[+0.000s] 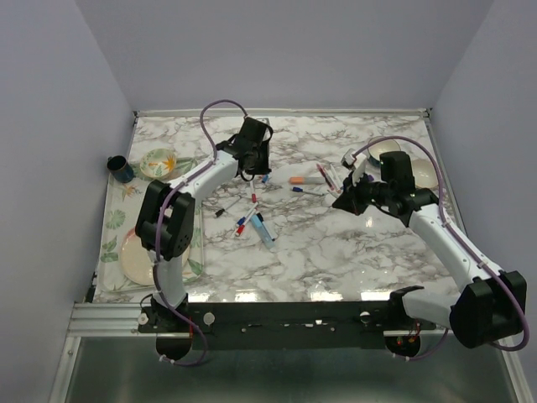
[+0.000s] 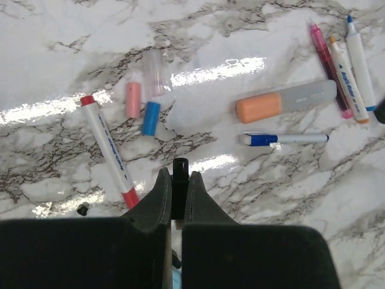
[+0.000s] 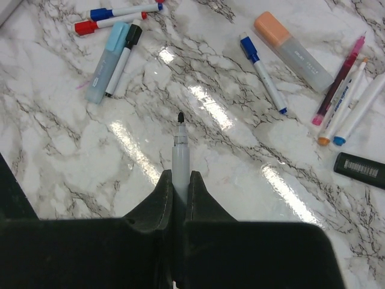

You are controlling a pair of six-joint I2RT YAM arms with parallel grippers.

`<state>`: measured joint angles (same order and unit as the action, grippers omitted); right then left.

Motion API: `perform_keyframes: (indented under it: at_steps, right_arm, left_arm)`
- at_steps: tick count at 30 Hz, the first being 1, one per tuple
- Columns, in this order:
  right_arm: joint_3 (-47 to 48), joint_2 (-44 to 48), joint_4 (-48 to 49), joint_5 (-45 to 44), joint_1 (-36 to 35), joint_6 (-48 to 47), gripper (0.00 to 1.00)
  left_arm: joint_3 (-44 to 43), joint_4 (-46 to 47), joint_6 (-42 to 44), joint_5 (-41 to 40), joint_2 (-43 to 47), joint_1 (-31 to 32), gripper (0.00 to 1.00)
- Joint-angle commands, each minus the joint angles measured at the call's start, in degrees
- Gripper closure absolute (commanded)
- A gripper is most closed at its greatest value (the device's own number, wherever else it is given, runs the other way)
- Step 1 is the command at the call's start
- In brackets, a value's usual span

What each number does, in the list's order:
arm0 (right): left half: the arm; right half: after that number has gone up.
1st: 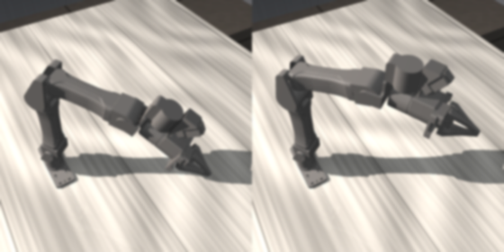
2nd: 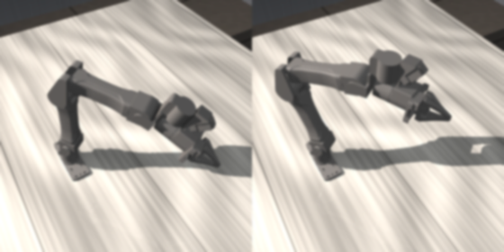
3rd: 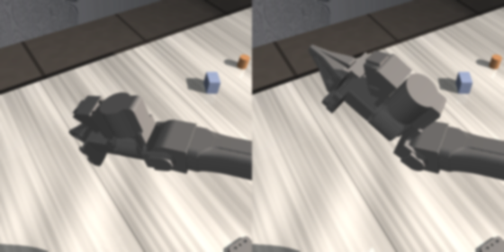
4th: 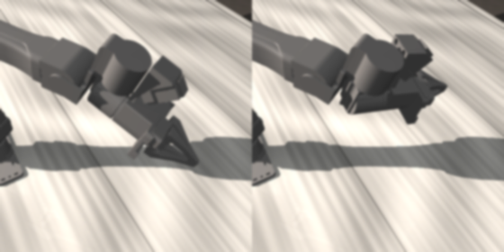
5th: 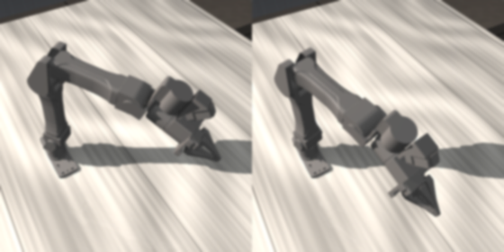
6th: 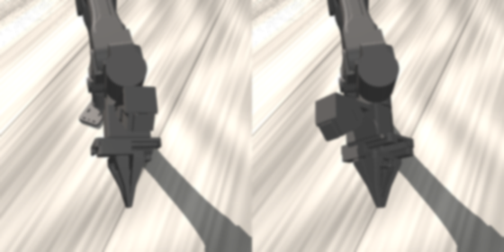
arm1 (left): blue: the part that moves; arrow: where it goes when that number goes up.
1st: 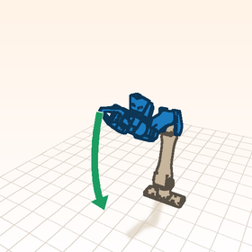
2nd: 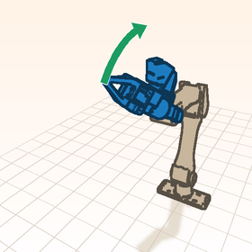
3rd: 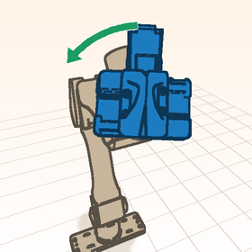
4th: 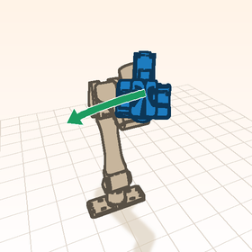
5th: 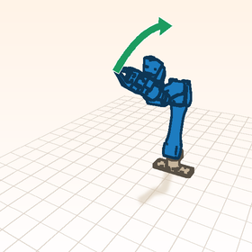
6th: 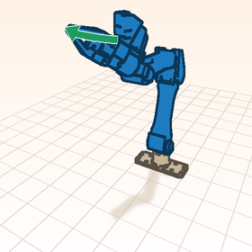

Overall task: Open the pen caps
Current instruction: Place the pen cap on the table with the left arm, then place the barrel on the table with the right arm

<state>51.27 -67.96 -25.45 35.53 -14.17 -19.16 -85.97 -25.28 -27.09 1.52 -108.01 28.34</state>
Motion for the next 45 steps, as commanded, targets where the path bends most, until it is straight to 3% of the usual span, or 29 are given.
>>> perform_keyframes:
  at_steps: [1,9,24,27,33,36,40,45]
  right_arm:
    - [0.50,-0.94,1.28,2.27,0.55,2.90,1.00]
    - [0.59,-1.73,1.19,2.26,0.90,2.81,0.99]
    - [0.50,-2.52,1.11,2.79,1.69,2.90,0.99]
    - [0.33,-2.61,1.37,2.09,1.87,3.07,1.00]
    - [0.85,-6.73,4.88,-8.35,1.96,9.57,0.99]
    - [3.65,-11.91,5.85,-14.51,1.96,13.00,0.99]
    - [9.37,-19.12,5.24,-16.19,2.05,12.92,0.99]
    - [18.16,-29.05,3.04,-19.44,2.13,11.95,0.97]
  left_arm:
    - [-4.46,-3.90,1.17,-4.59,-6.24,-0.56,0.95]
    - [-6.84,-4.43,0.90,-2.57,-11.87,-1.62,0.89]
    - [-9.12,-5.57,0.90,-2.05,-15.74,-2.06,0.57]
    - [-9.47,-6.10,0.99,-2.13,-15.39,-2.06,0.55]
    - [-8.51,-5.93,1.51,-0.13,-10.13,-2.15,0.52]
    - [-6.76,-5.31,2.04,1.20,-5.03,-2.15,0.44]
    - [-2.98,-3.82,2.83,2.43,4.70,-2.32,0.25]
    - [6.33,-1.80,4.32,2.96,16.93,-2.50,0.14]
